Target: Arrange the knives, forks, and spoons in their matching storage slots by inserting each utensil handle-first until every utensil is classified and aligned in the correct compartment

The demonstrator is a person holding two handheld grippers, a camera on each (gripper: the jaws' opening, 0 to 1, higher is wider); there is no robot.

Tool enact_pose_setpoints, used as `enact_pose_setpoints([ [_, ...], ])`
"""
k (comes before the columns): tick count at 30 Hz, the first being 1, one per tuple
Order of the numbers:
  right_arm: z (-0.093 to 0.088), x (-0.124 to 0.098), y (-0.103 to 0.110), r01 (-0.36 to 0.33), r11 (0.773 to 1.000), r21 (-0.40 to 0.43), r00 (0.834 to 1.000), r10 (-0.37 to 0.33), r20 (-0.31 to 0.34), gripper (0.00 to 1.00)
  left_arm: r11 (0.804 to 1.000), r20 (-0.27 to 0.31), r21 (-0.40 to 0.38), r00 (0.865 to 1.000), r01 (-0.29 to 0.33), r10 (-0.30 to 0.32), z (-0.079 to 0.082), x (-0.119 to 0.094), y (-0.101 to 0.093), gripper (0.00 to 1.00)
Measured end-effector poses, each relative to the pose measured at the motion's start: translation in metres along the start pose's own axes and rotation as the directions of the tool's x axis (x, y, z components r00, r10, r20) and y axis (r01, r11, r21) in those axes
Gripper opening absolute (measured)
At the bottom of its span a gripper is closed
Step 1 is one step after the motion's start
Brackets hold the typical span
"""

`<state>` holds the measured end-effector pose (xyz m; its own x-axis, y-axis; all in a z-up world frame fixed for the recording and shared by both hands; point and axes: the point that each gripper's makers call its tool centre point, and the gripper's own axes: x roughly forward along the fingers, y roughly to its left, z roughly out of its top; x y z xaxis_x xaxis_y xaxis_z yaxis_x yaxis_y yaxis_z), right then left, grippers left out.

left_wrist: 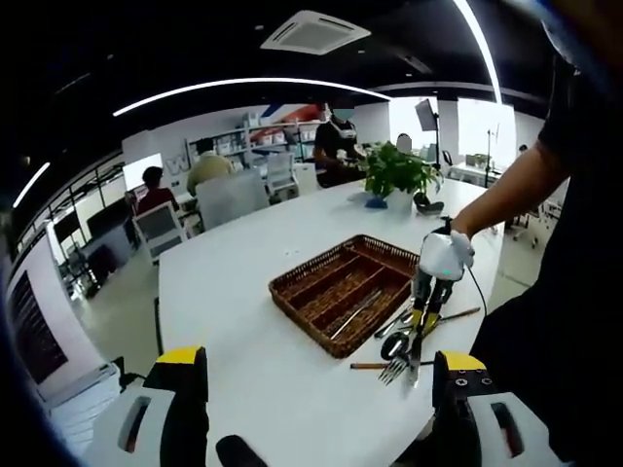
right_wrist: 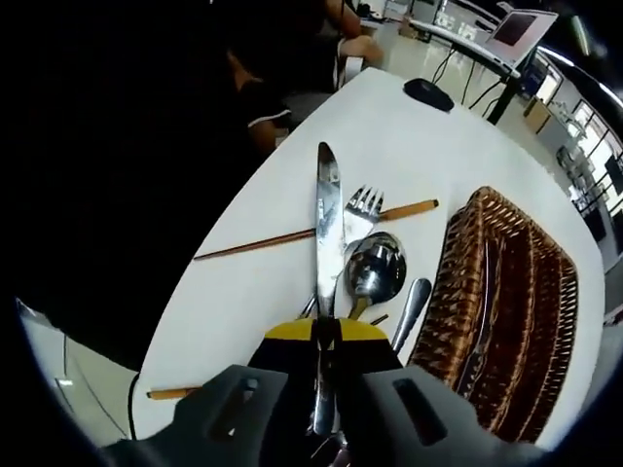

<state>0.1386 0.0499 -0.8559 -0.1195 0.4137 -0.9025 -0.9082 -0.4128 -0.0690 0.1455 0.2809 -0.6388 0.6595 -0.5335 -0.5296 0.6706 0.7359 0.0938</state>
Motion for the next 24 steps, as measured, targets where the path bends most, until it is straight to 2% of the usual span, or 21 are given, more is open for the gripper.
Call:
enact_pose_setpoints([
  [6,0.002,-0.011,-0.003,0.016,0.998,0.058,1.0,-0.015,-0.008,0.03,1.0,0.007,0.006,1.0,0.002,-0.002,0.004,0.002,0.001,1.0],
  [7,0.001,-0.014,-0.003,0.021,0.995,0.101,1.0,-0.019,-0.019,0.03,1.0,0.008,0.007,1.0,0.002,-0.002,0.004,0.003,0.001,1.0],
  [9,0.001,-0.019,-0.004,0.029,0.992,0.119,0.999,-0.026,-0.026,0.03,1.0,0.01,0.01,1.0,0.004,-0.004,0.005,0.004,0.001,1.0],
  [14,0.0,-0.038,-0.008,0.059,0.969,0.241,0.998,-0.052,-0.038,0.03,1.0,0.015,0.016,1.0,0.008,-0.008,0.008,0.006,0.002,1.0],
  [20,-0.003,-0.051,-0.015,0.093,0.954,0.285,0.995,-0.077,-0.067,0.03,0.999,0.016,0.026,1.0,0.025,-0.025,0.011,0.013,0.0,1.0],
  [24,-0.003,-0.056,-0.016,0.108,0.952,0.288,0.993,-0.09,-0.075,0.03,0.999,0.023,0.029,0.999,0.035,-0.036,0.014,0.016,0.001,1.0],
])
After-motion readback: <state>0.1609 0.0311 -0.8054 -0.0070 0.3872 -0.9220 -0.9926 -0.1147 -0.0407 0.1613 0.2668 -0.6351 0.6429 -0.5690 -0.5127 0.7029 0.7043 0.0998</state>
